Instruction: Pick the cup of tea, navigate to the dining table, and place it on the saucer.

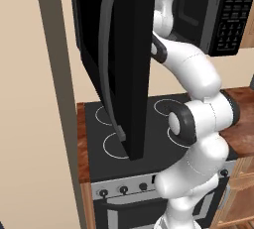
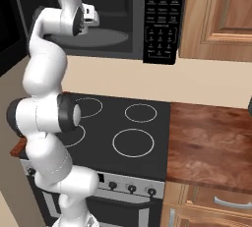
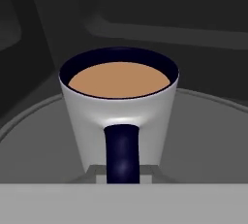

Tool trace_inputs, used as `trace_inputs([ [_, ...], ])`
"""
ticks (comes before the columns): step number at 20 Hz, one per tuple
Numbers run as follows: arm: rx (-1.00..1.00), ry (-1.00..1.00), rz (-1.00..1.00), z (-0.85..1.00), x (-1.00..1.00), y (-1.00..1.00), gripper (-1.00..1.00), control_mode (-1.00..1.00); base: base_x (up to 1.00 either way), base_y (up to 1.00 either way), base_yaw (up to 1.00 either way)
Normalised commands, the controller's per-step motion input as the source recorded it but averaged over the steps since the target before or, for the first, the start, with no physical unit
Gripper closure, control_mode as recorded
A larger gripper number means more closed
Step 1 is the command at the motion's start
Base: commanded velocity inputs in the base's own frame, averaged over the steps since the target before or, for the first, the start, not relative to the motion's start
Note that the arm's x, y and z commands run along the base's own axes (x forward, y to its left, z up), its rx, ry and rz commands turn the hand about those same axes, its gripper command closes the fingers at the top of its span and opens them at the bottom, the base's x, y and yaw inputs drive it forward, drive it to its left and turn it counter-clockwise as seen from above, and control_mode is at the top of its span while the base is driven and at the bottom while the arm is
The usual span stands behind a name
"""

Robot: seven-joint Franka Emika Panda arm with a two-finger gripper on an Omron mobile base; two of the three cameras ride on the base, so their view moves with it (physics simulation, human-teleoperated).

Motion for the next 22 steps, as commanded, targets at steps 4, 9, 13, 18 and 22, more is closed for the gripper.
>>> trace_inputs([
  [4,0.0,0.0,0.0,0.0,-0.83,-0.42,1.0,-1.0,0.0,0.0,0.0],
  [9,0.0,-0.04,0.0,0.0,-0.98,-0.41,1.0,-1.0,0.0,0.0,0.0],
  [13,0.0,-0.08,0.0,0.09,-1.0,-0.25,1.0,-1.0,0.0,0.0,0.0],
  [18,0.0,-0.1,0.0,0.01,-1.0,-0.26,1.0,-1.0,0.0,0.0,0.0],
  [22,0.0,-0.1,0.0,0.0,-1.0,-0.32,1.0,-1.0,0.0,0.0,0.0],
])
